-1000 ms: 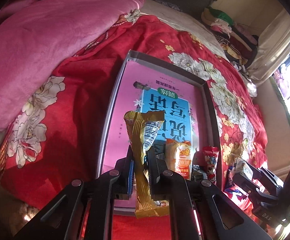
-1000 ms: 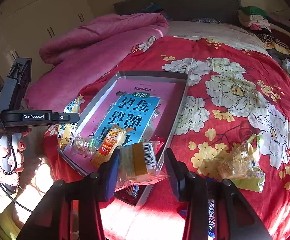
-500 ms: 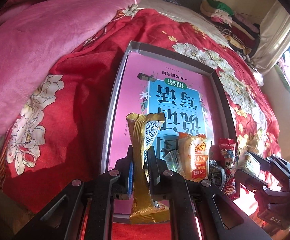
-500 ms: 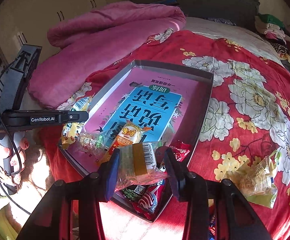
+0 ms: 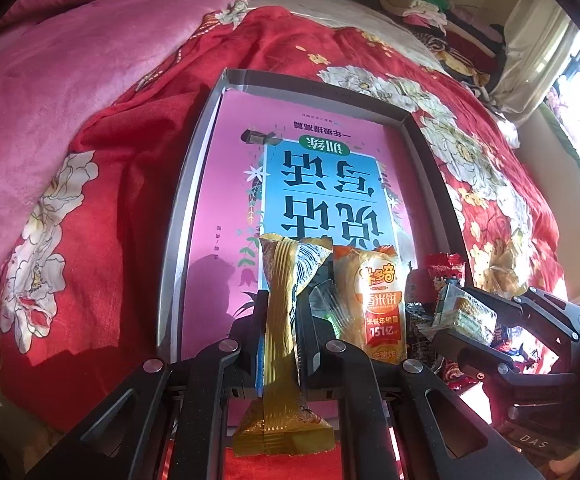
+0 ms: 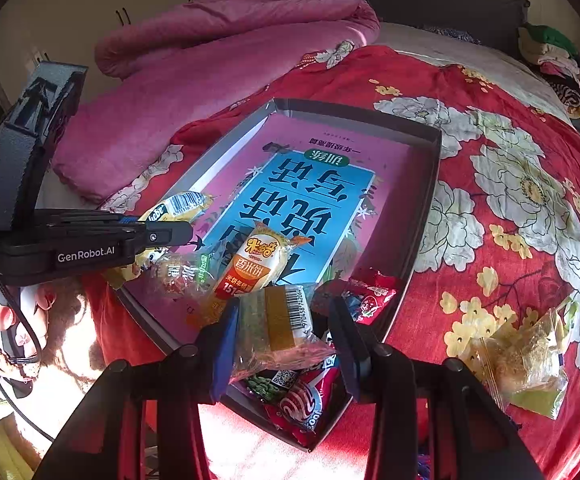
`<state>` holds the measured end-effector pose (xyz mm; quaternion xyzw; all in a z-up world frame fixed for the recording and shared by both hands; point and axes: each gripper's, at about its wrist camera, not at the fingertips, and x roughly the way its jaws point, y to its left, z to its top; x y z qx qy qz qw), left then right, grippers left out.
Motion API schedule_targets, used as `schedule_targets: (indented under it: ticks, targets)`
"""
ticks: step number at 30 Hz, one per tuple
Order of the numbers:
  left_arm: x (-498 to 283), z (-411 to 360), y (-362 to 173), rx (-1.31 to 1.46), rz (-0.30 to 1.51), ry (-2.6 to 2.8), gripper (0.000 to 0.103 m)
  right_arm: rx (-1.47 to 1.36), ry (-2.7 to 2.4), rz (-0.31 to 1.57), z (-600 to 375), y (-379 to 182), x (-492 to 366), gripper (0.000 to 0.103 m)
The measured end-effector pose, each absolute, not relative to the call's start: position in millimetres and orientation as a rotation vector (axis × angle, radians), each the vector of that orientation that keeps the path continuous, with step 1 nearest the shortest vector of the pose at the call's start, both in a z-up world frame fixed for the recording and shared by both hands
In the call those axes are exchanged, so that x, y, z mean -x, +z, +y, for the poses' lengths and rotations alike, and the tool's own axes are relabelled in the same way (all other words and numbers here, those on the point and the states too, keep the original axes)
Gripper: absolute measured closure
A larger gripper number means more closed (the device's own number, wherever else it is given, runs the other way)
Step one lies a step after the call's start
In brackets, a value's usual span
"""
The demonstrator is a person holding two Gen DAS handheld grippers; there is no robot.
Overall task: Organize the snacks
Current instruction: 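Lower the yellow bag with the left tool while the right tool lowers the clear bag into the tray, then open both tools to release the yellow bag and clear bag in the tray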
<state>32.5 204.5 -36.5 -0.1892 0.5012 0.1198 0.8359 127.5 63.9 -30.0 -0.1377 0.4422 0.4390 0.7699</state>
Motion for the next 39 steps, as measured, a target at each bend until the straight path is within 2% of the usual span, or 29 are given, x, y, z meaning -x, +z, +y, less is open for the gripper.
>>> schedule_targets:
  ticks: [16,21,29,39]
  targets:
    - [-37,202,-37,0.390,1.069,0.253,0.091,0.291,0.940,0.959,57,-33,-127,0.058]
    - [-37,202,-37,0.393,1.073,0.253,0.091,0.266,0.932,0.958,49,-29,-125,0.055]
    - [-36,202,-37,0.405,1.079,0.260,0.083,0.240,0.911,0.947,39,-22,-125,0.051]
    - [-34,201,-35,0.403,1.075,0.269,0.079,0.228,0.890,0.925,31,-14,-126,0.046]
